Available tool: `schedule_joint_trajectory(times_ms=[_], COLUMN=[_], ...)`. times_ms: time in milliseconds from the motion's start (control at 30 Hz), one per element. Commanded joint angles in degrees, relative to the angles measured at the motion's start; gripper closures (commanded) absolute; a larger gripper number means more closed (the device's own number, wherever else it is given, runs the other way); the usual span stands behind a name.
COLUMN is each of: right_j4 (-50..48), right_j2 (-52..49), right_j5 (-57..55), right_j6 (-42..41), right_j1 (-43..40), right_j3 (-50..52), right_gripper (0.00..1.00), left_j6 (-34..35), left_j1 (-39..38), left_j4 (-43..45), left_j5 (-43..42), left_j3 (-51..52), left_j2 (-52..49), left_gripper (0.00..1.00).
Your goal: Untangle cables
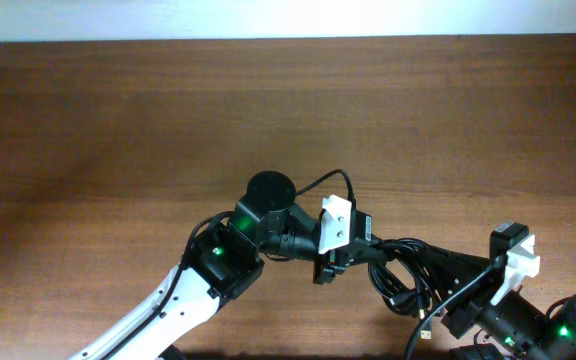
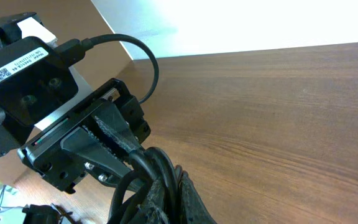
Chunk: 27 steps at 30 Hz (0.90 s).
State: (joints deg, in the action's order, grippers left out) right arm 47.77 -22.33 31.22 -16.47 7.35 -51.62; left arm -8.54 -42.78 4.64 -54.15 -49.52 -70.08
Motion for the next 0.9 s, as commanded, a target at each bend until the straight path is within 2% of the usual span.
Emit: schedule_joint_trajectory(times_ms=[0, 167, 267, 300, 333, 367, 467, 500, 567, 733, 833, 867], right_j4=[-1.0, -2.6, -2.8, -2.6, -2.0, -1.4, 2.3, 3.6, 5.2, 5.4, 5.4, 5.4], right_j2=[-0.7, -0.7, -0.7, -0.7, -0.7, -0.7, -0.7, -0.7, -0.7, -0.7, -0.7, -0.7], right_j5=[-10.7, -15.5, -15.5, -15.4, -15.4, -15.0, -8.9, -7.3, -4.1, 1.8, 1.6, 1.6], right_j6=[0.2, 0.2, 0.2, 0.2, 0.2, 0.2, 0.2, 0.2, 0.1, 0.1, -0.7, -4.3], right_j1=[-0.6, -0.6, -0.6, -0.6, -0.6, -0.6, -0.6, -0.6, -0.6, -0.6, -0.6, -0.6], right_j3=[0.0, 0.0, 0.0, 0.0, 0.0, 0.0, 0.0, 0.0, 0.0, 0.0, 0.0, 0.0], right_gripper=[0.96, 0.96, 0.96, 0.88, 0.66, 0.59, 0.21, 0.13, 0.03, 0.00, 0.00, 0.00], left_j6=[0.4, 0.3, 0.3, 0.3, -0.1, -0.1, -1.4, -1.4, -1.4, 5.1, 6.1, 7.8], left_j1=[-2.2, -2.2, -2.2, -2.2, -2.2, -2.2, -2.2, -2.2, -2.2, -2.2, -2.2, -2.2], left_j4=[-1.1, -11.4, -11.6, -11.6, -11.6, -11.6, -11.3, -10.7, -10.8, -11.4, -11.4, -11.4], left_j5=[-11.2, -13.0, -15.4, -15.2, -14.5, -12.1, -5.7, -4.0, 2.3, 27.2, 33.9, 35.4], left_j3=[-0.3, -0.3, -0.3, -0.3, -0.3, -0.3, -0.3, -0.3, -0.3, -0.3, -0.3, -0.3], left_j2=[1.2, 1.2, 1.2, 1.2, 1.2, 1.2, 1.2, 1.2, 1.2, 1.2, 1.2, 1.2], left_gripper=[1.00, 1.00, 1.00, 1.00, 1.00, 1.00, 1.00, 1.00, 1.00, 1.00, 1.00, 1.00])
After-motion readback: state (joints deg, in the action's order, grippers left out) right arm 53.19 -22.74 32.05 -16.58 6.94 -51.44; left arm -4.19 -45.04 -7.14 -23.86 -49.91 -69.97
